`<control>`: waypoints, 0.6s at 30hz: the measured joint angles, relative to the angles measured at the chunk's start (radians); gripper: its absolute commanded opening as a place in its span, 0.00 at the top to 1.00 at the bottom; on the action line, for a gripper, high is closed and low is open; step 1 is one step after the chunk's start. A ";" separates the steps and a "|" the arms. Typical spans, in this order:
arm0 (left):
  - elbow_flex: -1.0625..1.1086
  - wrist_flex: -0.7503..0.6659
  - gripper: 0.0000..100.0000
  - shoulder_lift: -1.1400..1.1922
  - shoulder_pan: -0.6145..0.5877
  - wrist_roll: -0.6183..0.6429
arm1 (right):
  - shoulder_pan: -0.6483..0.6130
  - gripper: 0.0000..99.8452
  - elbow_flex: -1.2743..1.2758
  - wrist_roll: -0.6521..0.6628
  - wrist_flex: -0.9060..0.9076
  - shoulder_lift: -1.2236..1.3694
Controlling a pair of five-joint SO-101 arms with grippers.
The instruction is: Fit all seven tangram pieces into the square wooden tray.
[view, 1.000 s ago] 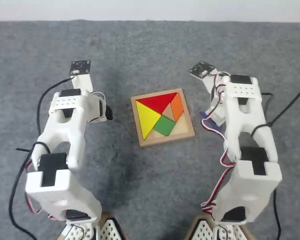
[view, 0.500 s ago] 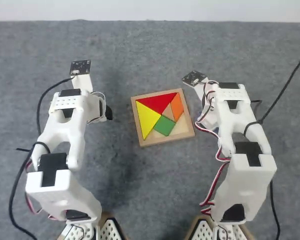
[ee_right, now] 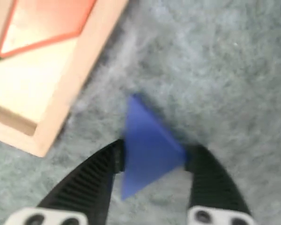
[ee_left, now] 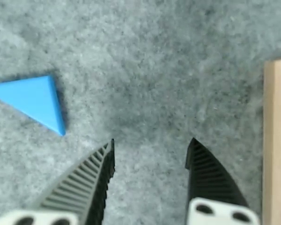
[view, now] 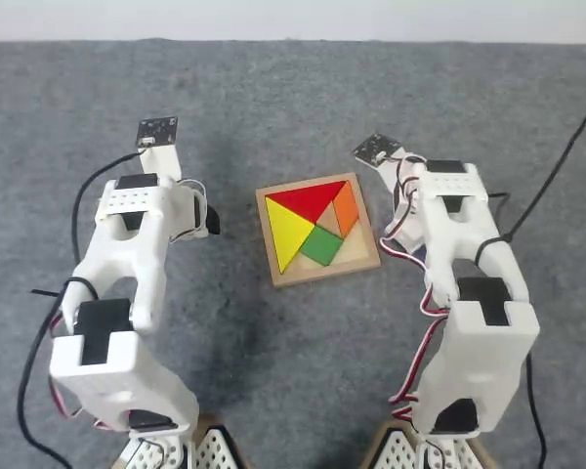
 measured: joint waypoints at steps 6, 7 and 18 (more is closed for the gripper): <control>0.000 0.000 0.75 0.000 0.000 0.000 | 0.000 0.99 -0.015 0.000 0.041 0.000; 0.000 0.000 0.75 0.000 0.000 0.000 | 0.000 0.99 -0.026 -0.017 0.057 0.000; 0.000 0.000 0.75 0.000 0.000 0.000 | -0.005 0.99 -0.321 -0.407 0.350 -0.023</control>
